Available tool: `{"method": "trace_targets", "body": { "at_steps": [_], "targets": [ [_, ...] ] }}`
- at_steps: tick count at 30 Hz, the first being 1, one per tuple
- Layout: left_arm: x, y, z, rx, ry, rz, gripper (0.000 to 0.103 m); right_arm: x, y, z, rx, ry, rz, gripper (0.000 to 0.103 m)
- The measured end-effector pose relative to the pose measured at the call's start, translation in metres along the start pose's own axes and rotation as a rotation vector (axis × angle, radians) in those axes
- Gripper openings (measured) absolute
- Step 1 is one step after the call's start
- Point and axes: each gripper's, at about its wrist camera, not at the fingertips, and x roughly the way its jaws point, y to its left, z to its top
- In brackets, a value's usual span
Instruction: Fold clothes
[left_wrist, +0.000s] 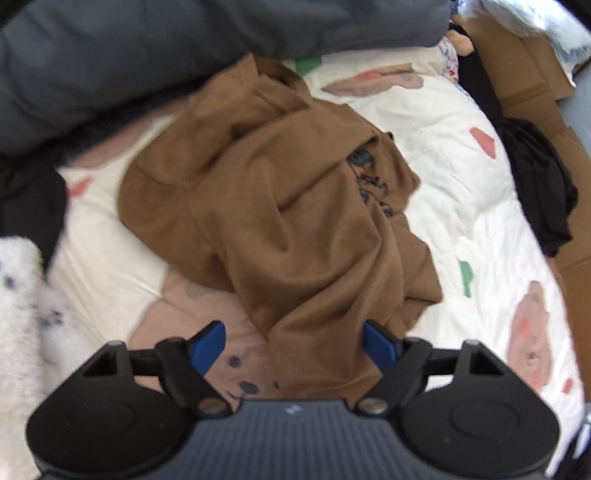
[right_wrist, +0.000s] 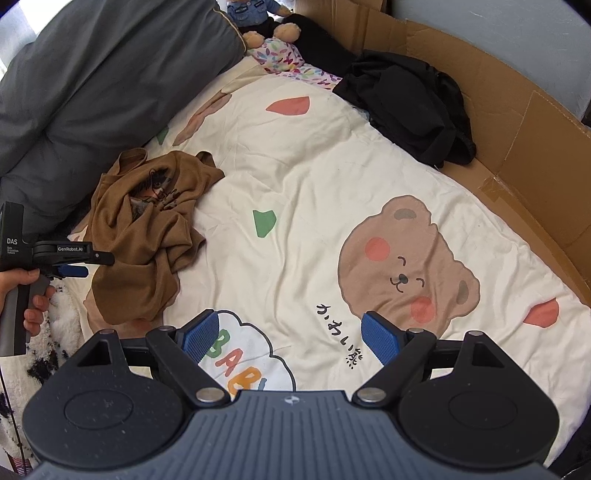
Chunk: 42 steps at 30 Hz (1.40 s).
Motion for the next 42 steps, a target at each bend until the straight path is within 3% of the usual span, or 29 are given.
{"method": "trace_targets", "body": {
  "at_steps": [3, 5, 6, 7, 9, 10, 12, 17, 21, 26, 35, 42],
  "targets": [
    [0.016, 0.000, -0.002, 0.042, 0.027, -0.033, 0.084, 0.000, -0.001, 0.000, 0.003, 0.001, -0.003, 0.088],
    [0.025, 0.001, -0.004, 0.056, 0.029, -0.022, 0.078, -0.001, -0.002, -0.001, 0.008, 0.000, -0.007, 0.088],
    [0.027, 0.000, -0.006, 0.063, 0.027, -0.023, 0.062, -0.003, -0.002, -0.001, 0.010, -0.001, -0.008, 0.088],
    [0.030, -0.002, -0.008, 0.078, 0.028, -0.020, 0.037, -0.006, -0.002, -0.001, 0.011, -0.007, -0.006, 0.088],
    [0.032, -0.010, -0.012, 0.131, 0.032, -0.013, 0.015, -0.012, -0.004, -0.003, 0.005, -0.018, -0.001, 0.088],
    [0.031, -0.016, -0.014, 0.163, 0.028, -0.019, 0.011, -0.014, -0.005, -0.004, 0.004, -0.020, -0.002, 0.088],
    [0.031, -0.025, -0.018, 0.201, 0.033, -0.035, 0.009, -0.017, -0.010, -0.006, 0.010, -0.021, -0.005, 0.088],
    [0.020, -0.070, -0.033, 0.334, 0.041, -0.191, 0.008, -0.022, -0.026, -0.010, 0.034, -0.026, -0.018, 0.088],
    [0.015, -0.099, -0.044, 0.369, 0.040, -0.292, 0.007, -0.026, -0.036, -0.011, 0.053, -0.035, -0.021, 0.088],
    [0.020, -0.142, -0.069, 0.420, 0.096, -0.381, 0.007, -0.029, -0.044, -0.018, 0.056, -0.032, -0.026, 0.088],
    [0.023, -0.194, -0.105, 0.490, 0.165, -0.472, 0.007, -0.037, -0.076, -0.034, 0.089, -0.029, -0.050, 0.088],
    [0.027, -0.229, -0.140, 0.541, 0.200, -0.472, 0.007, -0.046, -0.111, -0.056, 0.133, -0.017, -0.073, 0.088]
  ]
}}
